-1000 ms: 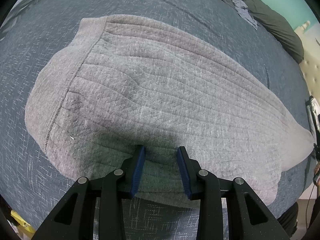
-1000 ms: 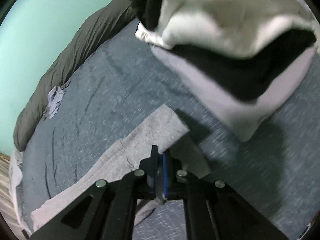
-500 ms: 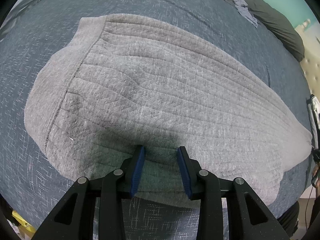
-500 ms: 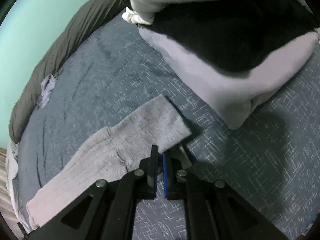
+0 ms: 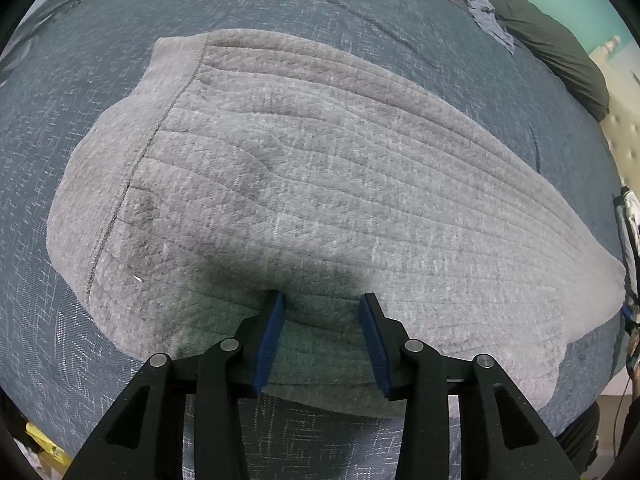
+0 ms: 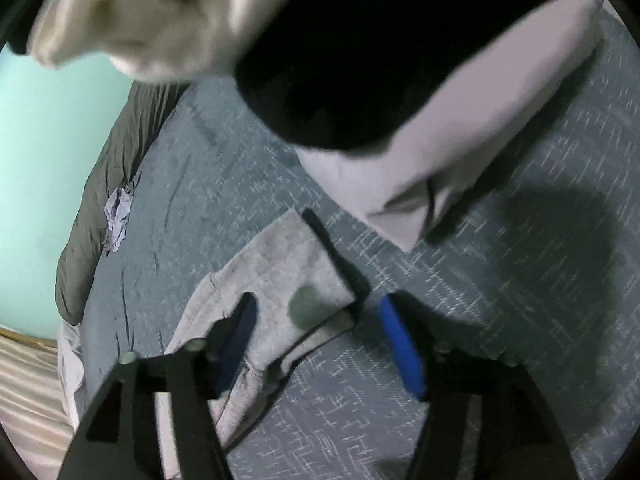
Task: Fold clothes
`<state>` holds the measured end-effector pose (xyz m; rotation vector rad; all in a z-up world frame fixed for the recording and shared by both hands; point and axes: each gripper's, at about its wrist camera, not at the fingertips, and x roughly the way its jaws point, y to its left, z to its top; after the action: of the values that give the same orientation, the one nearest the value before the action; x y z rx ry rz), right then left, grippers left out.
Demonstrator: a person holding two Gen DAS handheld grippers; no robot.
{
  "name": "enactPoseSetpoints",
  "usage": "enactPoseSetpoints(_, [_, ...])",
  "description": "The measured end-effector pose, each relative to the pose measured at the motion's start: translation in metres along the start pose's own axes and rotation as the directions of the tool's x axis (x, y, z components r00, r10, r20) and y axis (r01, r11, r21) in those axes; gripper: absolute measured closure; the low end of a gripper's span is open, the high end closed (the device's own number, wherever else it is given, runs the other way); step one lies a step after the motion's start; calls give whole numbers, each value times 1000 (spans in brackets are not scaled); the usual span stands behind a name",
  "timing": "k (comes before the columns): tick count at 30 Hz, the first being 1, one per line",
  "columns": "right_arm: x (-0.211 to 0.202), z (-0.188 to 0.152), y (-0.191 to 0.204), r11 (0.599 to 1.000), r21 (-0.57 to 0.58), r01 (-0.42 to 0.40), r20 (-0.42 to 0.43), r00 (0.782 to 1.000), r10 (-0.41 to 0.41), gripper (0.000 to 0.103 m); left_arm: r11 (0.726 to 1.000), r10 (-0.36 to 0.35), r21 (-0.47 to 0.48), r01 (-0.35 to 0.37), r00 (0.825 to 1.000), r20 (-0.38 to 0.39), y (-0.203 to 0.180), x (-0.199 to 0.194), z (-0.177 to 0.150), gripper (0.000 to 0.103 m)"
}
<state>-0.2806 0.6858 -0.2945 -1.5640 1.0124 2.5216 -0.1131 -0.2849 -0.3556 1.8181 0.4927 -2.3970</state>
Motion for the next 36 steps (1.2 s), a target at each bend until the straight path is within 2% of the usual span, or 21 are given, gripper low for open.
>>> enactPoseSetpoints(5, [7,-8,2,1000,26,-13,6,1000,13,32,1000,6,0,-6,1000,-2,1,1,-1,58])
enactPoseSetpoints(8, [15,-10,13,1000,-8,-27,-7,1000,27,32,1000,6,2,-6,1000,-5,3,2,0,58])
enactPoseSetpoints(11, [23,-13,25,999,-44,-8,-15,1000,7,31,1000,7,1,-7,1000,-5,5,3,0,58])
enactPoseSetpoints(13, [27,-13,26,1000,-26,-12,-13,1000,12,31,1000,7,1,-7,1000,-3,6,3,-1,58])
enactPoseSetpoints(15, [30,-13,24,1000,-11,-16,-2,1000,16,37,1000,4,0,-4,1000,-1,7,3,-2,58])
enactPoseSetpoints(16, [30,-13,25,1000,-13,-9,3,1000,9,46,1000,2,-1,-2,1000,0,8,4,-3,58])
enactPoseSetpoints(17, [30,-14,25,1000,-16,-4,7,1000,4,60,1000,1,-2,-1,1000,1,9,4,-3,58])
enactPoseSetpoints(19, [31,-14,28,1000,-30,-2,7,1000,2,71,1000,0,-3,0,1000,2,10,4,-4,57])
enactPoseSetpoints(20, [32,-14,33,999,-40,-7,10,1000,7,82,1000,1,-3,-1,1000,2,11,4,-4,57])
enactPoseSetpoints(21, [32,-15,37,999,-51,-11,14,1000,12,86,1000,2,-2,-2,1000,2,11,4,-4,57])
enactPoseSetpoints(24, [25,-17,50,996,-93,-9,36,999,12,90,1000,2,-2,-2,1000,7,13,3,-4,57])
enactPoseSetpoints(32, [-6,-24,96,983,-159,-87,58,994,97,92,1000,-15,-11,15,999,28,18,-10,-11,57])
enactPoseSetpoints(36, [-26,-29,137,965,-224,-137,46,988,151,92,1000,-25,-5,26,999,46,20,-24,-14,57])
